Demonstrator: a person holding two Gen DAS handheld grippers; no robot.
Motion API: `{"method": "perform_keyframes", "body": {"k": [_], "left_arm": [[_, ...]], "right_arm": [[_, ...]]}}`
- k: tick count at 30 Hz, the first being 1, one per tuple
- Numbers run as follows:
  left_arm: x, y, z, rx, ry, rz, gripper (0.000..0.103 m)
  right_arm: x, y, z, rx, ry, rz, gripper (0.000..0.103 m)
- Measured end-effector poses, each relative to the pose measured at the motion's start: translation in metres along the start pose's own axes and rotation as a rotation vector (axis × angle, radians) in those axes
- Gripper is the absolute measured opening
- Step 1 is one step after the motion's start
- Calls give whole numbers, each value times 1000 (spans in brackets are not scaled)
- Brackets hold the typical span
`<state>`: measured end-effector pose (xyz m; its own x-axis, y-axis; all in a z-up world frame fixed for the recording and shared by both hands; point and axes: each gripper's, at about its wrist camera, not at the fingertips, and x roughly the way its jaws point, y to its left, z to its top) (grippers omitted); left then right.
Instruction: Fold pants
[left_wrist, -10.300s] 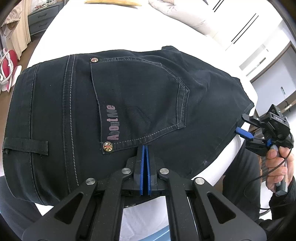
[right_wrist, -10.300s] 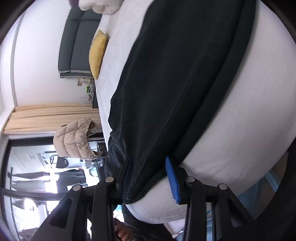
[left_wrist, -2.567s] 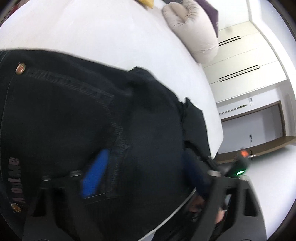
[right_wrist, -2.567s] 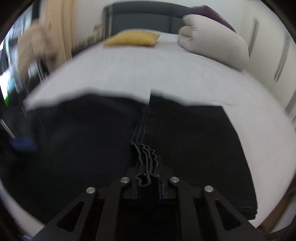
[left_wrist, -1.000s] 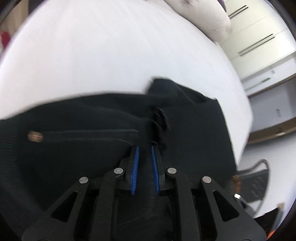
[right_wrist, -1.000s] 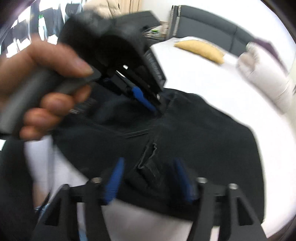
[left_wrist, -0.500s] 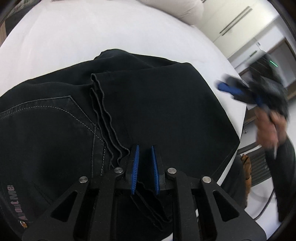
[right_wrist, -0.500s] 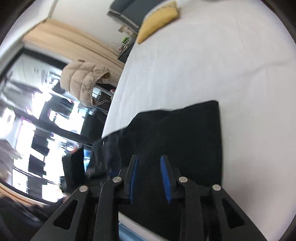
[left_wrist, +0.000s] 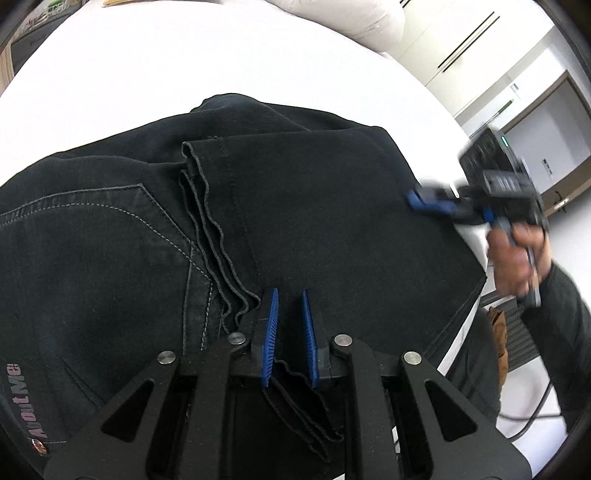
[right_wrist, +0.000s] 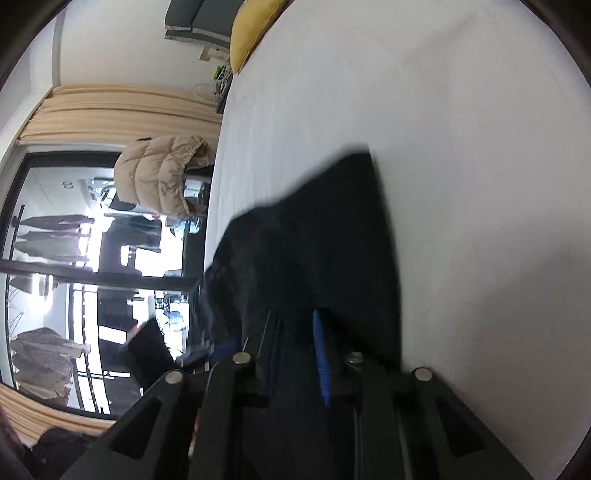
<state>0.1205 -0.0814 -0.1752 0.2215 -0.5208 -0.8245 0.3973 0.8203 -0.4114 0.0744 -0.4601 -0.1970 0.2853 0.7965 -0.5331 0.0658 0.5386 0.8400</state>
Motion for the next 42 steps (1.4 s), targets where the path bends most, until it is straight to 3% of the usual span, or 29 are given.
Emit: {"method": "perform_keyframes", "body": {"k": [5,9,11,13,15,17,19,21,23,25,26,28,33,42], "left_arm": [[-2,10,-2,-22,-8,-18,13],[-2,10,-5,-15,-24,-4,13],[-2,9,-8,-13,-38,-3,13],[-9,11,-11,-35,-65,-17,13],[-24,14,-19,-74,-91,-29,13],[-51,18,-29,-92,-135,-18,13],[-82,23,-44,-98,-203,-19,14],[-118,35,-65,-121,-286,-8,15],[-150,53,-89,-175,-350,-7,29],[-176,75,-114,-277,-425,-13,88],[-190,88,-127,-345,-482,-17,93],[-210,111,-153,-461,-556,-29,94],[-217,158,-194,-684,-582,-83,94],[-177,221,-214,-950,-560,-231,93]], "right_arm": [[-21,-3,-61,-4,8,9,20],[-36,-7,-89,21,-56,28,22],[-39,-13,-94,41,-88,25,19],[-40,-18,-96,35,-105,-10,6],[-38,-16,-94,33,-110,-64,0],[-41,1,-91,7,-128,-104,17],[-52,19,-94,-10,-220,-93,81],[-64,40,-102,-13,-376,-43,102],[-59,55,-103,-39,-403,25,102],[-43,67,-99,-40,-378,70,96],[-35,69,-97,-41,-361,87,94],[-16,72,-91,-28,-322,126,84],[27,81,-76,-2,-226,151,72],[56,103,-62,-14,-140,191,70]]}}
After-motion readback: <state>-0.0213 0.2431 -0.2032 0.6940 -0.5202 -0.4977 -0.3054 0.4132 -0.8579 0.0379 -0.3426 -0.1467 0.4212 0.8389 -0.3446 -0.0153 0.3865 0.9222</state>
